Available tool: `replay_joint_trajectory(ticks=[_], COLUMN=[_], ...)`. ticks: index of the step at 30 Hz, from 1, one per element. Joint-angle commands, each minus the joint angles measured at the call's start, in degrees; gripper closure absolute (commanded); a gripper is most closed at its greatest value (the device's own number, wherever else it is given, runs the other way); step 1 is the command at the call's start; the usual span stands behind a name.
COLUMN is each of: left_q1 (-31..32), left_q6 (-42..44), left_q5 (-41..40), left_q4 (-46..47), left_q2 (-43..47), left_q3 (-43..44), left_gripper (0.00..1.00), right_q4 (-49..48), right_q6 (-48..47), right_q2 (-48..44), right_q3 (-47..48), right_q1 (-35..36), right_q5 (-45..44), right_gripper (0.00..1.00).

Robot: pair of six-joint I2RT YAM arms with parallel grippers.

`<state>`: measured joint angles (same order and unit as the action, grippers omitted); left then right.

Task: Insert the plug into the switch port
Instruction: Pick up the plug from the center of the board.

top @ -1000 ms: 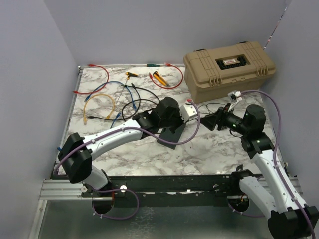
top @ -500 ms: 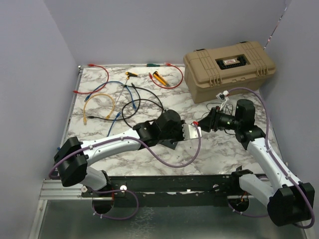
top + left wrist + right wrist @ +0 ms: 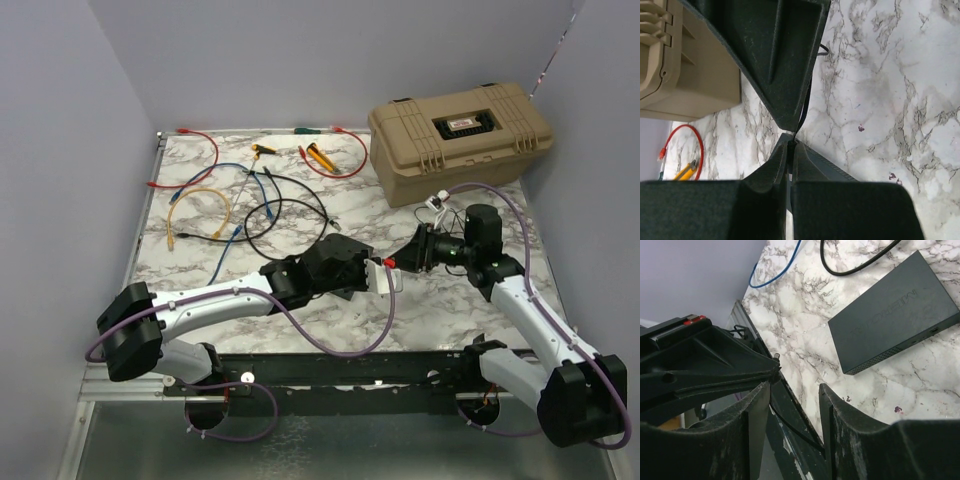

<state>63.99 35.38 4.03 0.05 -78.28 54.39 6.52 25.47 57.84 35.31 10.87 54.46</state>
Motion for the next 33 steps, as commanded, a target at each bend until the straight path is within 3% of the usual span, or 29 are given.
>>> replay_joint_trajectory(ticks=[1, 9, 13, 16, 21, 33], left_q1=[0.4, 0.6, 0.7, 0.7, 0.9, 0.8], left_q6=[2.3, 2.4, 2.2, 2.2, 1.0, -13.3], left_q5=[-2.0, -1.6, -0.8, -0.1, 0.4, -13.8], left_q4=[4.1, 4.6, 4.9, 4.9, 4.8, 6.3], left_q2=[1.1, 0.6, 0.3, 0.1, 0.3, 3.2], left_q3=[-1.4, -1.7, -1.7, -1.9, -2.9, -6.4], left_gripper=[1.0, 1.0, 1.0, 1.0, 0.99, 0.47], right_q4=[-0.8, -1.3, -1.5, -1.6, -1.2, -6.0], right_q6=[0.3, 0.3, 0.3, 0.1, -0.9, 2.0], right_q2=[0.1, 1.1, 1.1, 1.3, 1.1, 5.8], right_q3=[-1.2, -1.2, -1.5, -1.7, -1.7, -7.5], right_q1=[1.3, 2.5, 3.0, 3.1, 3.4, 3.5], right_q5=[3.0, 3.1, 2.5, 2.1, 0.3, -13.2], right_gripper=[0.52, 0.53, 0.59, 0.69, 0.98, 0.99])
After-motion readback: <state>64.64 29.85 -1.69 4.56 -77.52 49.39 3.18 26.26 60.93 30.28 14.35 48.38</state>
